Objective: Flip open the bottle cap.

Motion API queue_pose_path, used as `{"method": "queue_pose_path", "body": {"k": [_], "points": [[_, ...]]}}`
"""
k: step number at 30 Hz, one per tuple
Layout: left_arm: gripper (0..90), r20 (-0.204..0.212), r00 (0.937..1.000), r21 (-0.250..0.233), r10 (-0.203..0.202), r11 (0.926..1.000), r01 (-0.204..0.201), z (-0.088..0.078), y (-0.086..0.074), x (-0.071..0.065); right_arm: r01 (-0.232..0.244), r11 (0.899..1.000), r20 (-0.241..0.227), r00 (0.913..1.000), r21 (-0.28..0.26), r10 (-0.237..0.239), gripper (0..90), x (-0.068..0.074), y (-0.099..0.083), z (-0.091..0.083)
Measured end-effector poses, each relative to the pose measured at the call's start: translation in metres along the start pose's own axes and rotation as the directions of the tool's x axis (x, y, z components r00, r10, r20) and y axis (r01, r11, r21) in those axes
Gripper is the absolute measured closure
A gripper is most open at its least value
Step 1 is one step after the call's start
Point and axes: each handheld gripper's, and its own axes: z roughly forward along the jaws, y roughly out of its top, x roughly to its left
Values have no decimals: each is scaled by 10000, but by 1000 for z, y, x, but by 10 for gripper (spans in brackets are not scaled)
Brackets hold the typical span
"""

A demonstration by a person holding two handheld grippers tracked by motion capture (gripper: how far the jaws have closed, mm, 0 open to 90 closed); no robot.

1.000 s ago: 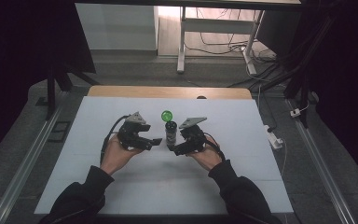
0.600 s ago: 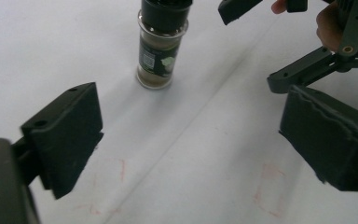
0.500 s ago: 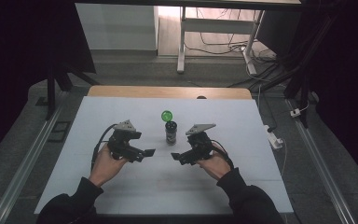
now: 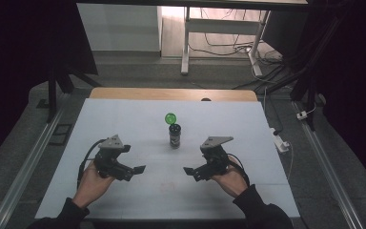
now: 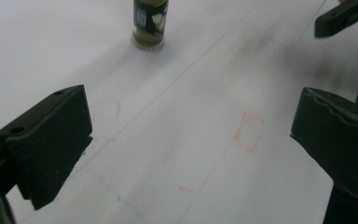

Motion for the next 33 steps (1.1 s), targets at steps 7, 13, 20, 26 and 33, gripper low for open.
{"method": "queue_pose_path", "body": {"k": [7,13,20,26,33], "points": [[0,-73,9995,-133,-303,9995,302,-19,-22,-6,-25,9997,440,9990,-262,37,0,4,-15,-24],[0,-330,9987,-340,-396,9987,384,-36,-37,-12,-149,9986,841,9963,-508,192,0,7,-30,-47],[0,-720,9952,-595,-670,9963,627,-57,-56,-14,-421,9973,1278,9906,-595,495,0,9,-51,-69],[0,-1179,9879,-626,-1007,9936,938,-72,-76,-15,-913,9931,1576,9822,-741,1021,0,7,-70,-88],[0,-1676,9755,-689,-1425,9888,1326,-87,-96,-15,-1546,9852,1994,9657,-736,1665,0,3,-93,-105]]}}
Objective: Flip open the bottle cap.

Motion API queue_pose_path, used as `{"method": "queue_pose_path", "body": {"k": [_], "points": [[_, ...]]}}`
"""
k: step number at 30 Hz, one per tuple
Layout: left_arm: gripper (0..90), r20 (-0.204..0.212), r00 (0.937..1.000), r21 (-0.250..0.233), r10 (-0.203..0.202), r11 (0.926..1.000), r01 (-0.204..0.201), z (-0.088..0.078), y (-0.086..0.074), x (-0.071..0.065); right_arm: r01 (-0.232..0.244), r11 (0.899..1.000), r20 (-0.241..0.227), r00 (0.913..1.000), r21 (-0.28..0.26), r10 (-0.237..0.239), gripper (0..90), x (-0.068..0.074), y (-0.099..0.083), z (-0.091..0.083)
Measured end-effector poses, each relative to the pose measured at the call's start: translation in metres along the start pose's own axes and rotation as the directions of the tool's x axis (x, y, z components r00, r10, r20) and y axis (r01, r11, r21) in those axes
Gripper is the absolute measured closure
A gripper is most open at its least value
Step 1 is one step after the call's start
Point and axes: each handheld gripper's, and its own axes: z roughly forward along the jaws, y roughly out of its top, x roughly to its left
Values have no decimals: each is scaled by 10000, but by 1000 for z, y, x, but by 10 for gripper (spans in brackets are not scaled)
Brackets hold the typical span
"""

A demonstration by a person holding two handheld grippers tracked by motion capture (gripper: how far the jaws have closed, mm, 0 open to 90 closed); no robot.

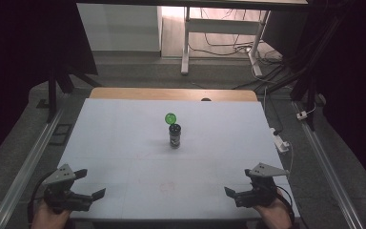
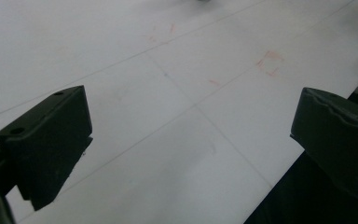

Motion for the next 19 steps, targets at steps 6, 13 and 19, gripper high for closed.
{"method": "queue_pose_path", "body": {"k": [6,13,19], "points": [[0,-348,9990,110,-277,9995,281,-9,-12,5,-305,9995,342,9990,108,301,0,-3,-13,-11],[0,-692,9968,491,-400,9978,434,-13,-20,7,-593,9976,524,9970,352,574,0,-5,-24,-21],[0,-646,9966,502,-507,9973,540,-12,-19,8,-788,9964,508,9957,299,772,0,-7,-26,-23]]}}
